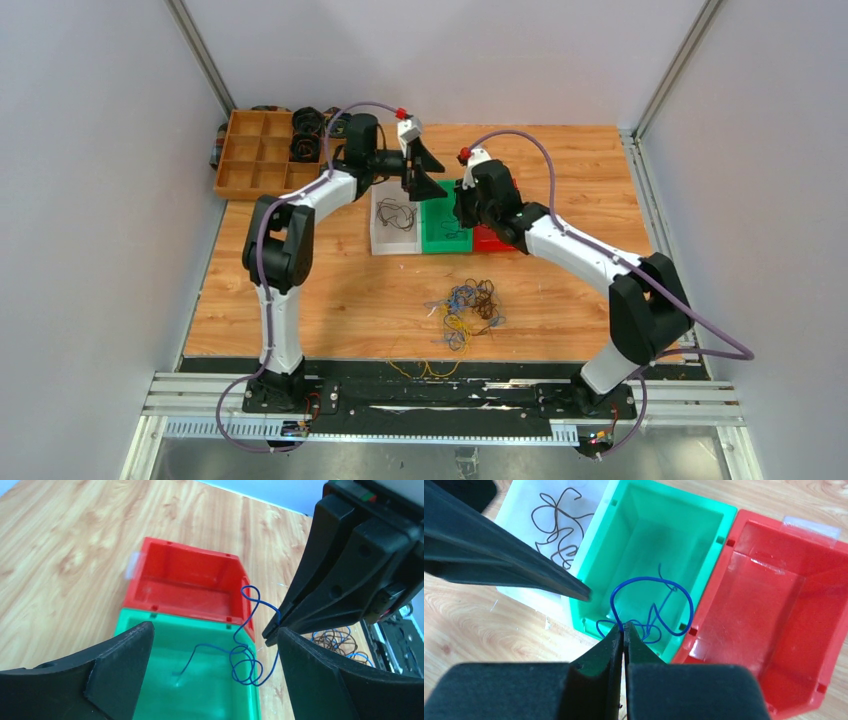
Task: Untangle the cables
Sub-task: Place the cable in the bin.
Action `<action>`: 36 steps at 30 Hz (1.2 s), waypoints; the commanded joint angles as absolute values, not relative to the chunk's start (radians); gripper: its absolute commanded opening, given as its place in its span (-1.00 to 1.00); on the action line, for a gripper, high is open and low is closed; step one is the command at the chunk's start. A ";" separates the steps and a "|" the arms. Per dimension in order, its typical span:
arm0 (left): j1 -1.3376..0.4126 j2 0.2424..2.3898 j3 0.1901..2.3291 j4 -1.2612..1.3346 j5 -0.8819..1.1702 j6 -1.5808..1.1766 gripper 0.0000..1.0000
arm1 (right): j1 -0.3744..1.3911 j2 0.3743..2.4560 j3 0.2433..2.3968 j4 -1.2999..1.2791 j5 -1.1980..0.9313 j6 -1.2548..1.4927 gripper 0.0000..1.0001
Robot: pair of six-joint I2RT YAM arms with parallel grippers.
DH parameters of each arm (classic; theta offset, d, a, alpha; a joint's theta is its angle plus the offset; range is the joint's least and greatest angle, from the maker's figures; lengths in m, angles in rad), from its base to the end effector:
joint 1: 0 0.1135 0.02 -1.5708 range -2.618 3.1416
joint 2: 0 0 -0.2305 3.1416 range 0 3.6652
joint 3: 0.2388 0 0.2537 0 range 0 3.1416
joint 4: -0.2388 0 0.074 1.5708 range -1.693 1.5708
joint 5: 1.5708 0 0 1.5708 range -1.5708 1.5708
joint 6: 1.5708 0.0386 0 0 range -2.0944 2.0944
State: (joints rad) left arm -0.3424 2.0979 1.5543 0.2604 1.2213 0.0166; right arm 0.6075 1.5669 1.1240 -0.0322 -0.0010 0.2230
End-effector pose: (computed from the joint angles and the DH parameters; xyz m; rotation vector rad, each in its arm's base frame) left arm 0.4227 -0.1892 0.2122 1.1469 1.4682 -1.3398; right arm 0.3019 0.2099 0.2411 -0.3992 2.0474 0.5144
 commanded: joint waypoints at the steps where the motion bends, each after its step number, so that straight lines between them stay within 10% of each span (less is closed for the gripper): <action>1: -0.254 1.961 1.495 0.311 1.136 -0.102 0.96 | 0.597 1.640 1.214 -0.049 0.012 0.204 -0.99; 13: -0.262 1.826 1.692 -0.719 0.656 0.295 0.96 | 0.596 1.966 1.500 -0.234 0.069 0.150 -0.92; 18: -0.254 1.666 1.601 -0.708 0.603 0.281 0.96 | 0.598 1.998 1.581 -0.342 0.092 0.151 -0.05; 23: -0.216 1.549 1.621 -0.698 0.578 0.241 0.96 | 0.598 1.892 1.555 -0.345 0.097 0.145 0.16; 36: -0.208 1.391 1.495 -0.697 0.435 0.263 0.96 | 0.597 1.852 1.524 -0.353 0.042 0.179 -0.15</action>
State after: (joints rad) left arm -0.2104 1.3739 1.5158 -0.6418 0.4107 0.2359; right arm 0.6060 1.8103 1.5394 -0.3271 0.0452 0.1627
